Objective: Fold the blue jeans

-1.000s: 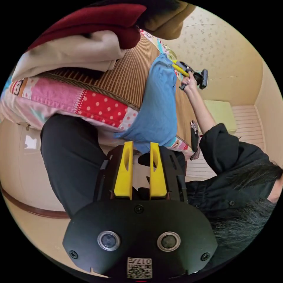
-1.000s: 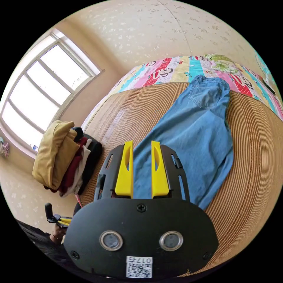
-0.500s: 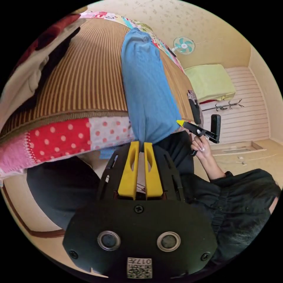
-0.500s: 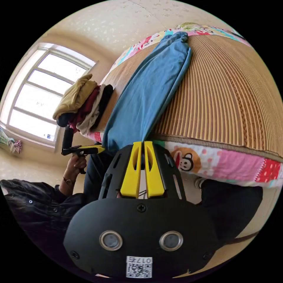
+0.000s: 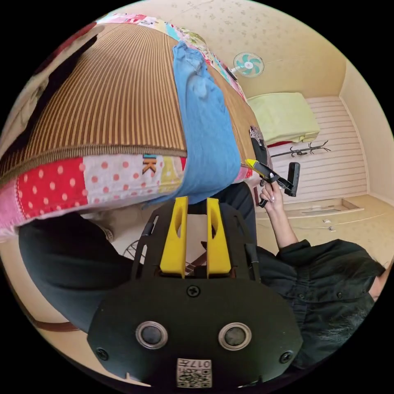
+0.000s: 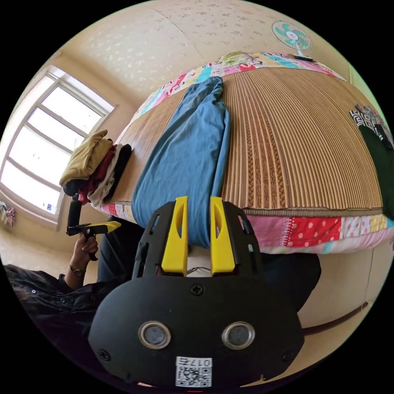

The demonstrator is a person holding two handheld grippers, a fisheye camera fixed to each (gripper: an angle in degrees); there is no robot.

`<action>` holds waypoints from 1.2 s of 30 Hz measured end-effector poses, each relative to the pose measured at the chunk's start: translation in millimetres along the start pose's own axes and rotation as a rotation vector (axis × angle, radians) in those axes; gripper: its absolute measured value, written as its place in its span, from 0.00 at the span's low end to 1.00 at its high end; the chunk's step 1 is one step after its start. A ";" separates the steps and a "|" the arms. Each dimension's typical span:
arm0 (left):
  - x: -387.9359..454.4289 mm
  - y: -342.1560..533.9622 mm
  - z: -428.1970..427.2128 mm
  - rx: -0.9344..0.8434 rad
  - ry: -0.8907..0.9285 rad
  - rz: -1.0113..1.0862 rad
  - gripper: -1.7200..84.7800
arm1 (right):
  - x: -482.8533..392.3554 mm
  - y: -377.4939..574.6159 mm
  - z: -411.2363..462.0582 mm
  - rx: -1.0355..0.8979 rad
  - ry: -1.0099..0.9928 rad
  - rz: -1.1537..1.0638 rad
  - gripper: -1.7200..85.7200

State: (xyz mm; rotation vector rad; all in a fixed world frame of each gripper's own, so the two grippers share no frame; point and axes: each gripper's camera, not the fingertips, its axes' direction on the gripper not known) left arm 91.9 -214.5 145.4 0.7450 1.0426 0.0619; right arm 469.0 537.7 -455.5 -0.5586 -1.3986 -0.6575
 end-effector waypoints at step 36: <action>24.9 -24.4 50.2 0.069 0.066 0.037 0.08 | 117.5 -2.1 -27.3 -0.065 -0.429 0.049 0.15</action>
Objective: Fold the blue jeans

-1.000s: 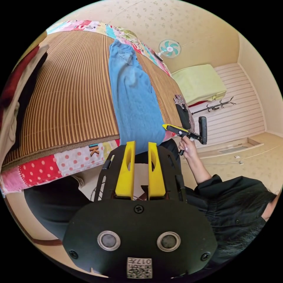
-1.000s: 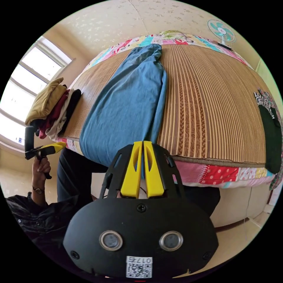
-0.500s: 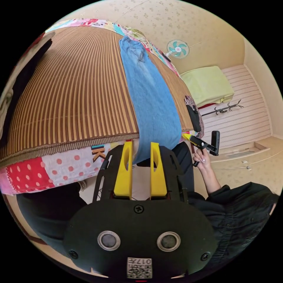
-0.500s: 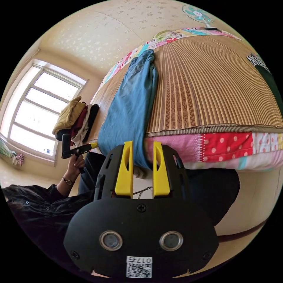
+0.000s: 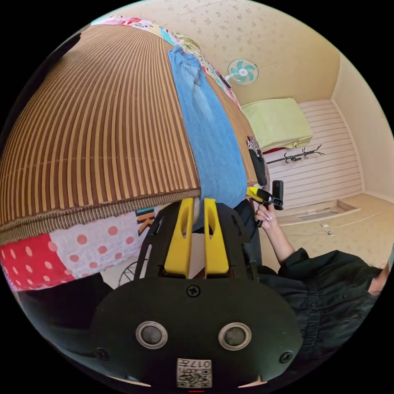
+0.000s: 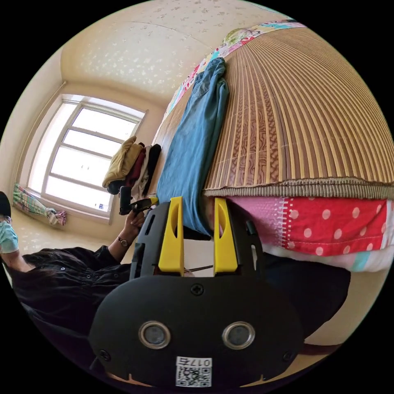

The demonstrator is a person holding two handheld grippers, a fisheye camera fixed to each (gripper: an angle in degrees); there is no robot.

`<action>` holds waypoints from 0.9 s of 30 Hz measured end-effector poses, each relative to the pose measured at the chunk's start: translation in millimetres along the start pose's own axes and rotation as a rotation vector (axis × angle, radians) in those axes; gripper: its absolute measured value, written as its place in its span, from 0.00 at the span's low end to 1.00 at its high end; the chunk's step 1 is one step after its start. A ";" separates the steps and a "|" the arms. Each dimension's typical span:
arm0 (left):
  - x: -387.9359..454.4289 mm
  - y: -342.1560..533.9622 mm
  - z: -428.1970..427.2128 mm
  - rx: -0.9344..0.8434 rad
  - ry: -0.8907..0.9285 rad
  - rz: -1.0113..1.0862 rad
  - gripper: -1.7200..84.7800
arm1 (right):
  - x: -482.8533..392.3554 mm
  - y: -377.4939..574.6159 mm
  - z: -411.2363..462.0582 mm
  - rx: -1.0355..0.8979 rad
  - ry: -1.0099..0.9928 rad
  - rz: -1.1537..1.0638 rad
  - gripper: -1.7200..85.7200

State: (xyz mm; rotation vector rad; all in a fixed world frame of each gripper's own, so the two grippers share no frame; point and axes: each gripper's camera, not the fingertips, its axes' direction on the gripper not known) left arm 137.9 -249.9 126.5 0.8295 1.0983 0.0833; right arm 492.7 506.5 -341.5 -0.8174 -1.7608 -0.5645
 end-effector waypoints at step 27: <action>395.7 33.5 -337.3 0.635 0.476 0.897 0.01 | -464.2 55.6 -234.3 0.377 -0.233 -0.890 0.04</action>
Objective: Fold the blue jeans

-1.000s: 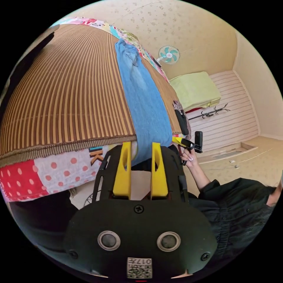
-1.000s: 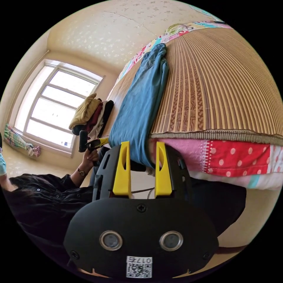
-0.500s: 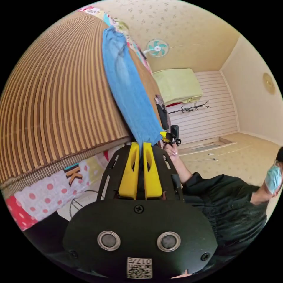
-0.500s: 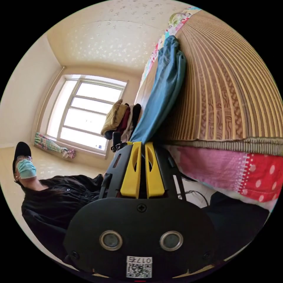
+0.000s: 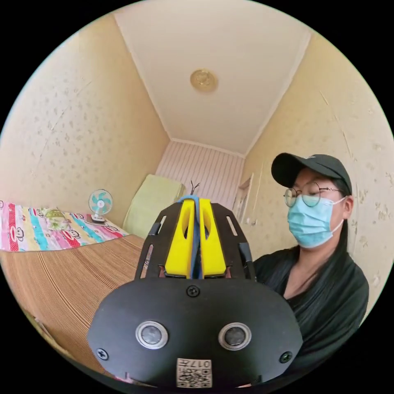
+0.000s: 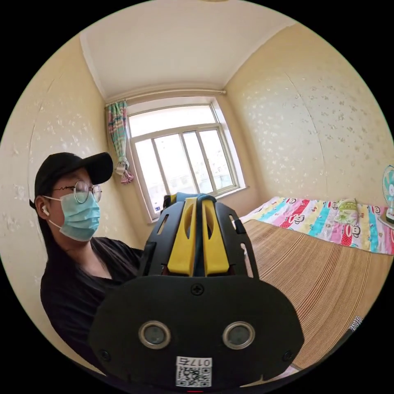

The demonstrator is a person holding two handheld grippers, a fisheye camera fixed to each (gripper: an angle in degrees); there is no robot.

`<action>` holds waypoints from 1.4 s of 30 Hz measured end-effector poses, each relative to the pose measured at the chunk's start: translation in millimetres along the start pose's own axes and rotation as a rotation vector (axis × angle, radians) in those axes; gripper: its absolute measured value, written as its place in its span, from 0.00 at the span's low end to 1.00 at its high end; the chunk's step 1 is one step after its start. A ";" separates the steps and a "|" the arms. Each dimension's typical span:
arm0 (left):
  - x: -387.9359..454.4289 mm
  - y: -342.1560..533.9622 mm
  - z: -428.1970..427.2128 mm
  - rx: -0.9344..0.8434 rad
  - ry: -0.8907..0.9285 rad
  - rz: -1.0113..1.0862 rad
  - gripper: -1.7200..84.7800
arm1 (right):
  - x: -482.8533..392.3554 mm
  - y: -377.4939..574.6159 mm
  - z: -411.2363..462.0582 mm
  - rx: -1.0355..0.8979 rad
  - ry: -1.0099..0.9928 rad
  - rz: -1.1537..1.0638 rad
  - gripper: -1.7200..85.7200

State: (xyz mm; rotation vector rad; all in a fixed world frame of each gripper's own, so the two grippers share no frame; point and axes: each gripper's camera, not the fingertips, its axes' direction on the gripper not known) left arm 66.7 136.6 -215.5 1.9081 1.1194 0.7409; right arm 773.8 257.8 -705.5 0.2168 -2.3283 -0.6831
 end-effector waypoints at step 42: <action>-314.8 437.5 99.9 -0.614 -0.129 -1.377 0.13 | 419.0 430.6 72.3 -0.514 -0.015 1.244 0.18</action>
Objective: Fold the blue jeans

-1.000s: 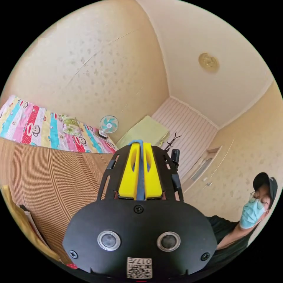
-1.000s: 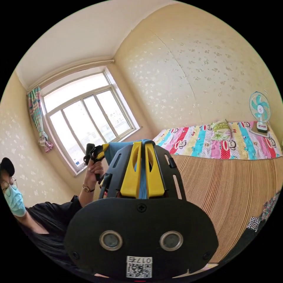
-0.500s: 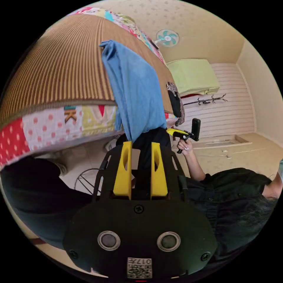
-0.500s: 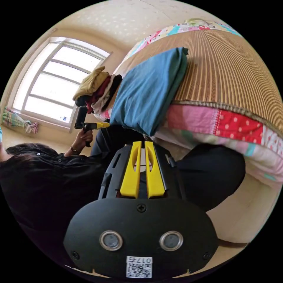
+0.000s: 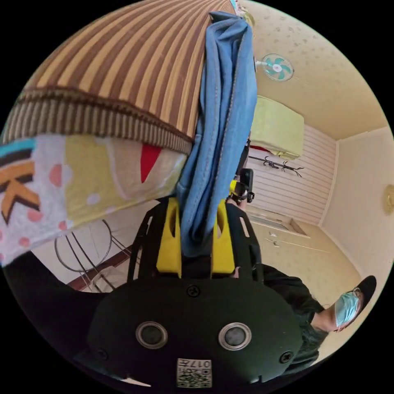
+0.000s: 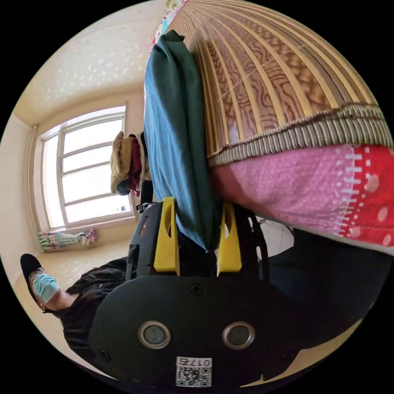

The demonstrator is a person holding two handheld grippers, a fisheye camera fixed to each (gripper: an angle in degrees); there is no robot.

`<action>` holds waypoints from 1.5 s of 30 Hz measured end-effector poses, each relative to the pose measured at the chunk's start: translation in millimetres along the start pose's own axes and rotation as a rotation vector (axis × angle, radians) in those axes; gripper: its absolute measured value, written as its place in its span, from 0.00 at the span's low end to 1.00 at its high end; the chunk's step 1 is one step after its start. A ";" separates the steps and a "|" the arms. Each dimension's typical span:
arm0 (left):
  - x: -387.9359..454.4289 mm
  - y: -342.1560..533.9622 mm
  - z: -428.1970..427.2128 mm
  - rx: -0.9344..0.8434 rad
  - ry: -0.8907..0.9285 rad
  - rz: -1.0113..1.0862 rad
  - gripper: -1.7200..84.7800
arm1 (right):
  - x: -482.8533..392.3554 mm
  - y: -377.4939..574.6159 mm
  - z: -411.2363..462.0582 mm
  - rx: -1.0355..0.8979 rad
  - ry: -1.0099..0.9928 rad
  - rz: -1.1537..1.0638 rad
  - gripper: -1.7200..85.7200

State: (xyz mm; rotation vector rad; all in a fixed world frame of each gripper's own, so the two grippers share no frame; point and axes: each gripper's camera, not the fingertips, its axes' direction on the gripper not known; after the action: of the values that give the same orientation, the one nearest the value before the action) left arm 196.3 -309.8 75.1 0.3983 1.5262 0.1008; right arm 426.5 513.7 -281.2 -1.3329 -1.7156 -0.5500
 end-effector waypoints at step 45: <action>-1.2 313.8 -185.5 0.937 -0.622 0.028 0.13 | -104.0 -24.5 148.9 -0.137 0.343 -0.355 0.03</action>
State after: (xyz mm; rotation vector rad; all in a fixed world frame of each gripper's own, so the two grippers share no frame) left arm 71.2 17.4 175.8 1.0765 0.8642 -0.6851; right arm 354.5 563.7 -442.1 -0.9561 -1.6520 -1.0516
